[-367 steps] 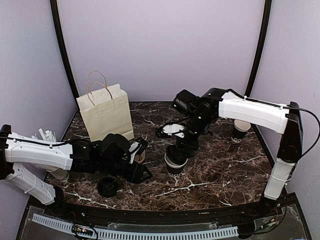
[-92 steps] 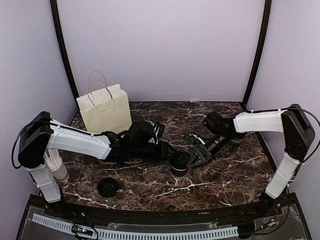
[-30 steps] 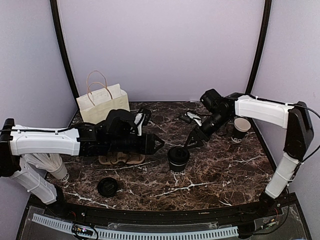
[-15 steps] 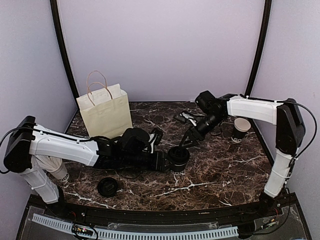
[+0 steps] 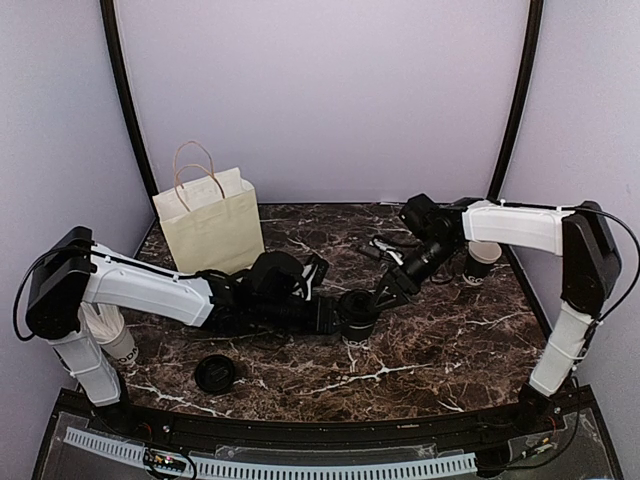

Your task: Pack the takeout coffee

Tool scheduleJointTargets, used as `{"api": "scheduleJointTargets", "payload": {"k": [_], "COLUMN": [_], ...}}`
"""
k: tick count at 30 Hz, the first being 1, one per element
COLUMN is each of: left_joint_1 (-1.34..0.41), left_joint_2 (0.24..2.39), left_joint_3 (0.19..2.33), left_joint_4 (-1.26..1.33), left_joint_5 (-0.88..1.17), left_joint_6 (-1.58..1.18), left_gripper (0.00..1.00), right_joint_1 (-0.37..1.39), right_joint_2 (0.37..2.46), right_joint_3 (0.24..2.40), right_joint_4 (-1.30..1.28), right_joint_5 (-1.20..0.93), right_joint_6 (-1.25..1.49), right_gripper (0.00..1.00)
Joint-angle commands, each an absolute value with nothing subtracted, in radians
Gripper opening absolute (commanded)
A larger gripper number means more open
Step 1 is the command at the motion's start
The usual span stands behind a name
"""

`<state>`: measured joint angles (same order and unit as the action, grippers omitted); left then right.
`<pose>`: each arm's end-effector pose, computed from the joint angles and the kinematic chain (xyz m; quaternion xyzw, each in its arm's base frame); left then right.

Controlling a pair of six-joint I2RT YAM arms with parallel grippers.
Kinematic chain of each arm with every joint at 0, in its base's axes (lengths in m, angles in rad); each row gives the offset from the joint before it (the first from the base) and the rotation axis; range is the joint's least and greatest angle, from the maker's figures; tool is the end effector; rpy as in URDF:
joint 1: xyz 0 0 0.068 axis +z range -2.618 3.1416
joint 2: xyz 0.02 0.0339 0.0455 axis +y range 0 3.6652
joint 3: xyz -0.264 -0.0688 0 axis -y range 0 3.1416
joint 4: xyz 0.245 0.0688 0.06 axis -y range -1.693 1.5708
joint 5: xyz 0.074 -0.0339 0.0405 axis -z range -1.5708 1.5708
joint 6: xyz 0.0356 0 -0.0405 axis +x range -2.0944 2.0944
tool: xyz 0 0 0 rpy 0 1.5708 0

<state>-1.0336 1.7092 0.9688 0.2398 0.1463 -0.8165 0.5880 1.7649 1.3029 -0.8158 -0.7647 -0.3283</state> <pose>0.1867 -0.3236 0.2016 0.1300 0.8488 -0.4440 0.2558 0.2740 0.2123 0.2216 -0.4548 0.7991 0.3835 0.0865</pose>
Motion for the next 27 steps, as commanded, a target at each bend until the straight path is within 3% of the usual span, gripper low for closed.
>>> {"api": "scheduleJointTargets", "payload": {"k": [1, 17, 27], "left_joint_1": [-1.013, -0.969, -0.969], "left_joint_2": [1.718, 1.732, 1.673], "left_joint_3": [1.003, 1.033, 0.983], "left_joint_4": [0.263, 0.241, 0.246], "left_joint_5": [0.151, 0.192, 0.197], "left_joint_6": [-0.800, -0.776, -0.844], "left_gripper": [0.52, 0.52, 0.52], "right_joint_1": [0.587, 0.586, 0.578], "right_joint_2": [1.693, 1.610, 1.541], "right_joint_3": [1.255, 1.162, 1.219], "right_joint_4": [-0.833, -0.955, -0.946], "right_joint_5": [-0.788, -0.759, -0.636], "right_joint_6": [-0.342, -0.399, -0.369], "right_gripper": [0.69, 0.69, 0.68]}}
